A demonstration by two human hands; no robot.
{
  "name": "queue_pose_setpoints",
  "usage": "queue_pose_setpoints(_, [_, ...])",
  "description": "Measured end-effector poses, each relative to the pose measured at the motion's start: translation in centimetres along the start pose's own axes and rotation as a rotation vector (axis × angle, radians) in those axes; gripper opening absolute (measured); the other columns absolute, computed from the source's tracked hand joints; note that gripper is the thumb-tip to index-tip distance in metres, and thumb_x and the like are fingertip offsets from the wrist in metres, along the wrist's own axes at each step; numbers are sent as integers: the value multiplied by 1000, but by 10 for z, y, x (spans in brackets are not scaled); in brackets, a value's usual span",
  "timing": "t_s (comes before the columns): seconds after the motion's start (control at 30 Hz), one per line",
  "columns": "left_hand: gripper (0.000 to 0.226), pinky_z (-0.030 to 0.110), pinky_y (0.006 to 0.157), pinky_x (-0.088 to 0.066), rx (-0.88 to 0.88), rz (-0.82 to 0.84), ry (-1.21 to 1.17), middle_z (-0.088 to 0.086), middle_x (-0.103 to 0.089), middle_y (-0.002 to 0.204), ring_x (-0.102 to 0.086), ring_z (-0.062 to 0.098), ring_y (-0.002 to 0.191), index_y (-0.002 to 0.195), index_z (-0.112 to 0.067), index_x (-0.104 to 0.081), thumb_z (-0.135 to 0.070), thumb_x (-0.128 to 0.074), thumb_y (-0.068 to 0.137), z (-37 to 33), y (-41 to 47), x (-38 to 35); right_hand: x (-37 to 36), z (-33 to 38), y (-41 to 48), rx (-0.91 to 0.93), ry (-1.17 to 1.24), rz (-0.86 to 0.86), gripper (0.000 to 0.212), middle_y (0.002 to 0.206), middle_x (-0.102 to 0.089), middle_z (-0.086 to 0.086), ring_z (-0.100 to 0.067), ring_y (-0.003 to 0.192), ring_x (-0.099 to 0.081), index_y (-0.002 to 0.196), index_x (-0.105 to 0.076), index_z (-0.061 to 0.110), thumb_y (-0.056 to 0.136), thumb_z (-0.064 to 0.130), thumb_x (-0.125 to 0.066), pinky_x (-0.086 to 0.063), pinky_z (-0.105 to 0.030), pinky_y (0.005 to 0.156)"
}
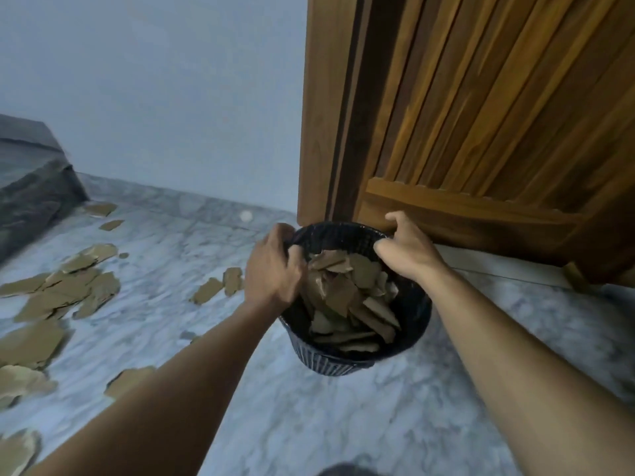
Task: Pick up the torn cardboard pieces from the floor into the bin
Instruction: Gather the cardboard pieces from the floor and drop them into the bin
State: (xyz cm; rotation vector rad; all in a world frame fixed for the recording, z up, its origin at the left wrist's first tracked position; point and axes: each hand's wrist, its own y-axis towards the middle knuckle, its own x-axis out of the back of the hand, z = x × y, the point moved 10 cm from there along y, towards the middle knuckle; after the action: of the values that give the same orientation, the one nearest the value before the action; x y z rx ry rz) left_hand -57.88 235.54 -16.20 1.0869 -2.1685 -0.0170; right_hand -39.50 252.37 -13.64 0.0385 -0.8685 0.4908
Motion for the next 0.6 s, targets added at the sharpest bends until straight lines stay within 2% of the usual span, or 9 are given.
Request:
queue_pose_setpoints(0.13, [46,43,92,-48,94,-46,142,7,-61,133,-56,29,118,134,-18,-50,-41,-37,96,77,-37,38,-31,47,-14,152,-6,-24,63,146,-46,0,-18,109,-50,145,-38,35,86,22,-58,-41,-37,89])
queue_pose_setpoints(0.23, [56,49,100,-46,132,-21,315,13,-57,135,-52,36,125,141,-15,-46,-51,-38,98,141,-67,53,-89,89,-27,293,-54,-4,56,146,-46,-2,-24,122,-53,143,-41,32,91,23,-57,-41,-33,91])
queue_pose_setpoints(0.27, [65,53,108,-40,172,24,381,14,-51,143,-44,38,136,147,-16,-41,-59,-34,97,166,-78,53,-114,102,-31,340,-88,15,55,146,-45,-3,-25,125,-52,144,-41,30,92,23,-57,-43,-34,93])
queue_pose_setpoints(0.33, [80,60,121,-18,304,163,462,13,-25,164,-12,37,154,159,-27,-19,-73,-27,95,222,-99,48,-167,127,-37,437,-153,61,53,145,-43,-5,-27,122,-54,146,-39,25,95,24,-55,-46,-35,93])
queue_pose_setpoints(0.4, [88,67,118,-1,337,263,518,9,2,171,18,38,153,160,-43,5,-85,-24,88,265,-113,40,-221,145,-33,493,-171,108,53,146,-40,-5,-29,111,-57,148,-36,24,98,28,-53,-50,-38,84])
queue_pose_setpoints(0.5, [84,73,112,10,135,326,690,17,-5,169,43,39,141,159,-47,1,-85,-26,89,299,-119,25,-309,146,-15,472,-196,206,52,149,-33,-2,-26,112,-56,150,-32,26,102,33,-51,-50,-39,77])
queue_pose_setpoints(0.53, [83,76,109,9,135,400,696,17,-2,169,43,42,140,158,-49,4,-85,-25,90,321,-127,14,-339,140,-7,465,-216,239,51,148,-33,-1,-27,114,-55,148,-32,25,102,36,-51,-50,-39,76])
queue_pose_setpoints(0.57, [81,79,107,4,170,449,695,15,0,170,35,47,143,157,-52,6,-87,-23,89,346,-134,4,-368,132,2,460,-244,271,51,147,-34,-2,-28,117,-53,146,-34,24,100,40,-52,-49,-39,77])
queue_pose_setpoints(0.6, [81,81,107,-2,218,478,694,14,-8,170,18,51,148,158,-52,-1,-88,-23,88,370,-139,-2,-395,121,14,445,-279,300,53,147,-33,-4,-31,124,-49,143,-35,23,98,45,-53,-49,-42,82])
